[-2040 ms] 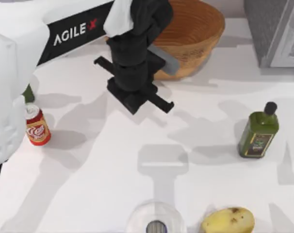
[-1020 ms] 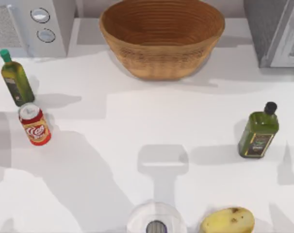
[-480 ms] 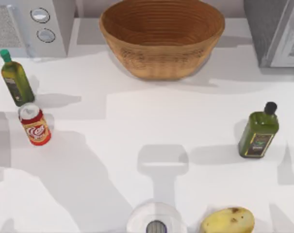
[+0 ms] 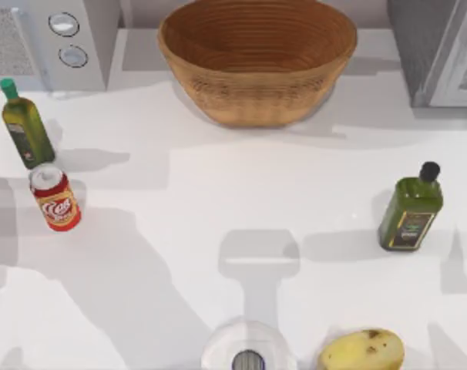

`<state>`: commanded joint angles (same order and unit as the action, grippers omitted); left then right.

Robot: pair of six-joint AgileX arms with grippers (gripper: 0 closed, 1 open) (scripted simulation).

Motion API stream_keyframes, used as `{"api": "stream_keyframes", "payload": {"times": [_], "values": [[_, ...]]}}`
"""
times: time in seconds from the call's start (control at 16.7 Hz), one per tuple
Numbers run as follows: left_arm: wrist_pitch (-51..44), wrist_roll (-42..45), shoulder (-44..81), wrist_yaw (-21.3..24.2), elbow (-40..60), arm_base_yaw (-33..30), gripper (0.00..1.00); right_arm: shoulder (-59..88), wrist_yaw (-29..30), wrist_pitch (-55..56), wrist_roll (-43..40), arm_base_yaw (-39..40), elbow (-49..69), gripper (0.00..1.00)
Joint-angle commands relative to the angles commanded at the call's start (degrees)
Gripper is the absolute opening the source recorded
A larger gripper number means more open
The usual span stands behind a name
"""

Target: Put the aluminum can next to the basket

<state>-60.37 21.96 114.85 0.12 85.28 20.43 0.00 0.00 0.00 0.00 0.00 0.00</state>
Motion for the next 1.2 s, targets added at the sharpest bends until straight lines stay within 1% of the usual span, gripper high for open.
{"api": "stream_keyframes", "payload": {"times": [0.42, 0.48, 1.02, 1.2], "values": [[0.0, 0.0, 0.0, 0.0, 0.0, 0.0, 0.98, 0.0, 0.0, 0.0, 0.0, 0.0, 0.0, 1.00], [0.0, 0.0, 0.0, 0.0, 0.0, 0.0, 1.00, 0.0, 0.0, 0.0, 0.0, 0.0, 0.0, 1.00], [-0.2, 0.0, -0.1, 0.0, 0.2, -0.1, 1.00, 0.0, 0.0, 0.0, 0.0, 0.0, 0.0, 1.00], [-3.6, 0.0, -0.7, 0.0, 3.0, -0.1, 1.00, 0.0, 0.0, 0.0, 0.0, 0.0, 0.0, 1.00]]}}
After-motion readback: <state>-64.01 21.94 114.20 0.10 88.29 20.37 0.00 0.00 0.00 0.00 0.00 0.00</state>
